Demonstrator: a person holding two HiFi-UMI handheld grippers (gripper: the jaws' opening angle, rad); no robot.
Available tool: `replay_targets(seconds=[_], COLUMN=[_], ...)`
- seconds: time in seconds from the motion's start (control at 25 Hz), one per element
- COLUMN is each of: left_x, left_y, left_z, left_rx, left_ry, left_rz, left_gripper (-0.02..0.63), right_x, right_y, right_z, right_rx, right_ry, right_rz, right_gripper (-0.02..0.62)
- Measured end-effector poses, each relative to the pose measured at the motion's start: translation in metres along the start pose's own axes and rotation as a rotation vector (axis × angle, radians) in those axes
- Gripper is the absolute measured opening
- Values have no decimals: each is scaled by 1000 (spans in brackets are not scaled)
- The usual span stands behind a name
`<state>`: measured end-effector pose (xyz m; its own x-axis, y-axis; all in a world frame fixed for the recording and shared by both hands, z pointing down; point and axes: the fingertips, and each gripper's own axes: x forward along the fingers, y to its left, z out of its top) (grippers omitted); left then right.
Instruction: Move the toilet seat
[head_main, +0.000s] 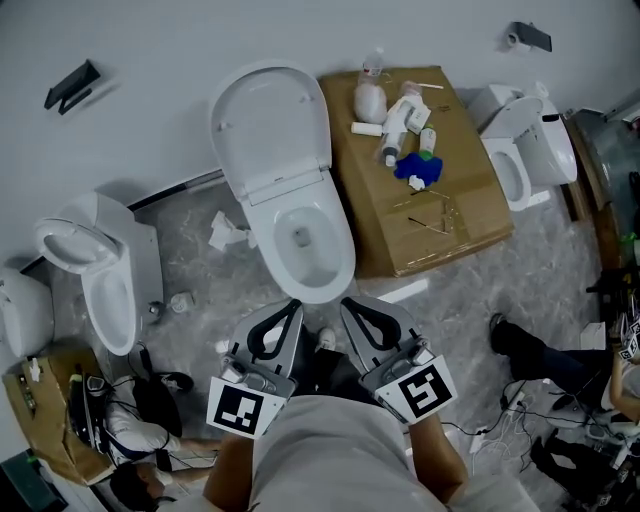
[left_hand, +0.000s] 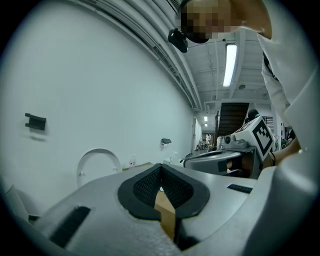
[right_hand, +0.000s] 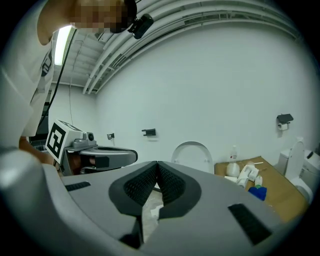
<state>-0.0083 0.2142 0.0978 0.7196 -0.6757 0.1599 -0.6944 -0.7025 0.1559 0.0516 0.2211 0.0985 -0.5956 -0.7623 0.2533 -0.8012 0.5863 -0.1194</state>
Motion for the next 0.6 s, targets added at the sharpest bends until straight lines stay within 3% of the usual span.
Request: replay_targets(seconds=[0.6], left_x=[46], left_y=[84], left_z=[-53], left_rx=[-90], left_ry=[80], left_rz=[-85], left_gripper=[8], right_x=[81], right_y=[-37], right_z=[-37], right_rx=[75], right_ry=[62], right_rz=[-74], right_gripper=[12])
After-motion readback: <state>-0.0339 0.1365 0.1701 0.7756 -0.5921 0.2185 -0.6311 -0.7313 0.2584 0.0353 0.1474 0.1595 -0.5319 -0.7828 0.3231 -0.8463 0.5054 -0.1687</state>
